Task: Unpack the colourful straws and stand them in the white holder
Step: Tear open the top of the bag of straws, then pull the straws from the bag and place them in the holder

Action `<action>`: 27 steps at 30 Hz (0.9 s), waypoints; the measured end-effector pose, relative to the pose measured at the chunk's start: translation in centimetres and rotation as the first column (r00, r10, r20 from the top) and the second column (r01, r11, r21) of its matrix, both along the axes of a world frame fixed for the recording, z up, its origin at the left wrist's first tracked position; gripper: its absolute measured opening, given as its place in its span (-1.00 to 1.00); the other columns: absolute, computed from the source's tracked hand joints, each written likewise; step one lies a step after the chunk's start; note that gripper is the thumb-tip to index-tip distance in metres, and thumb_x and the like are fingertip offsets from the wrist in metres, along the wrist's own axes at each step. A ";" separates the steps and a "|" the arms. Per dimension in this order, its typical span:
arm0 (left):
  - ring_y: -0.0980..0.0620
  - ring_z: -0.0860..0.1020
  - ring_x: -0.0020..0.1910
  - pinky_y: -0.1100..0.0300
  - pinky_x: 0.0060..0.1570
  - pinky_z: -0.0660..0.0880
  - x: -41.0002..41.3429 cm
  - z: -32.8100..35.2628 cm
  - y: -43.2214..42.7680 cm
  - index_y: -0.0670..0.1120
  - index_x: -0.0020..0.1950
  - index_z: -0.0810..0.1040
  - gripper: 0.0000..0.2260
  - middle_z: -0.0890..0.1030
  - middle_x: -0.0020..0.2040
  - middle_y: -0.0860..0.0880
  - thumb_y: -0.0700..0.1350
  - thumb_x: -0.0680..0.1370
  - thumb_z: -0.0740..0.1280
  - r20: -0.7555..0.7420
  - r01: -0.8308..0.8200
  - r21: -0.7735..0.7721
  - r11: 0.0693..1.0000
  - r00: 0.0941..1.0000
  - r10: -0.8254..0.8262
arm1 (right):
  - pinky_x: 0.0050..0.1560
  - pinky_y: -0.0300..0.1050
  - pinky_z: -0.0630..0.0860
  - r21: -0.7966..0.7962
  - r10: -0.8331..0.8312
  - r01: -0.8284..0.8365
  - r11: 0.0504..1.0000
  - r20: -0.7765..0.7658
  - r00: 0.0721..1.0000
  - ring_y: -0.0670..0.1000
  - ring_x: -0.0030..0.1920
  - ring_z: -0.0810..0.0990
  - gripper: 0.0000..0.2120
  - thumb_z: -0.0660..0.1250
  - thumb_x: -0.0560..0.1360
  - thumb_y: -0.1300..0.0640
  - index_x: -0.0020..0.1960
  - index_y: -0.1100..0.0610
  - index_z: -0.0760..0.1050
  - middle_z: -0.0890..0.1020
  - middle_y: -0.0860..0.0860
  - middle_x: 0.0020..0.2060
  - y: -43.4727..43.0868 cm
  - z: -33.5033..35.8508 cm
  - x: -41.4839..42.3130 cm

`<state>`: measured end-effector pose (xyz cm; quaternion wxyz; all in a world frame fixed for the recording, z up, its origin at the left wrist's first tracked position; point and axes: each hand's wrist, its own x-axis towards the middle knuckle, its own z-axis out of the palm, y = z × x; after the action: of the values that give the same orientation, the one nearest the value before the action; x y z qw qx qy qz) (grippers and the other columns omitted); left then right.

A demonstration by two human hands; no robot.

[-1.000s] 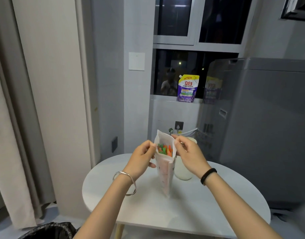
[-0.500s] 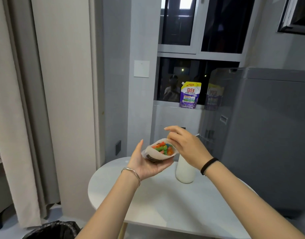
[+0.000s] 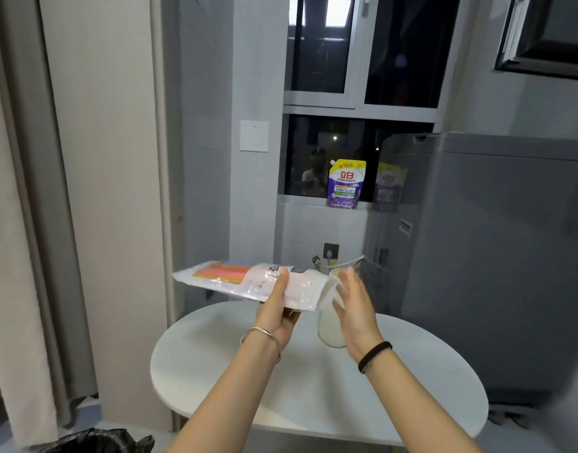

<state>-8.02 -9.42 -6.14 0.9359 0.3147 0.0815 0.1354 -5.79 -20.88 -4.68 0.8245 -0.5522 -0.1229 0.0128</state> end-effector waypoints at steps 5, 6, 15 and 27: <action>-0.01 0.61 0.13 0.04 0.17 0.54 1.2 -1.6 -1.5 -0.07 0.29 0.49 -0.53 0.64 0.17 -0.06 -0.08 0.41 0.49 0.023 -0.276 0.411 0.869 0.956 0.292 | 0.34 0.06 0.35 0.385 0.252 -0.095 0.918 -0.382 0.889 0.18 0.32 0.44 -0.49 0.01 0.60 -0.13 0.40 0.16 0.33 0.49 0.15 0.31 0.1 -2.4 1.9; 0.02 0.61 0.12 0.08 0.15 0.55 1.3 -1.9 -1.6 -0.07 0.27 0.51 -0.54 0.65 0.15 -0.04 -0.10 0.39 0.51 0.052 -0.303 0.472 0.828 0.947 0.318 | 0.34 0.07 0.34 0.428 0.288 -0.100 0.898 -0.401 0.870 0.20 0.33 0.43 -0.49 -0.03 0.61 -0.13 0.41 0.16 0.33 0.47 0.18 0.33 0.2 -2.8 2.2; 0.04 0.64 0.07 0.26 -0.01 0.59 3.8 -3.5 -1.8 -0.06 0.23 0.54 -0.56 0.68 0.09 -0.01 -0.16 0.38 0.52 0.138 -0.251 0.557 0.792 0.968 0.210 | 0.00 0.04 0.43 0.567 0.376 -0.082 0.820 -0.425 0.823 0.15 0.00 0.53 -0.59 0.02 0.61 -0.01 0.35 0.18 0.34 0.45 0.21 0.31 2.1 -5.9 5.7; -0.10 0.60 0.17 0.02 0.07 0.55 7.4 -8.2 -0.1 -0.10 0.35 0.47 -0.45 0.62 0.21 -0.14 0.03 0.40 0.43 -0.085 -0.164 0.103 0.981 0.981 0.173 | -0.30 -0.25 0.37 -0.221 -0.213 0.198 0.955 -0.045 0.976 -0.09 -0.34 0.45 -0.81 0.22 0.57 0.09 -0.17 0.16 0.41 0.49 -0.03 -0.35 2.4 -9.3 9.0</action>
<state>-0.59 -9.54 -14.30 0.9001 0.3572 0.1449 0.2029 3.24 -18.52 -13.96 0.7605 -0.6471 -0.0347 -0.0409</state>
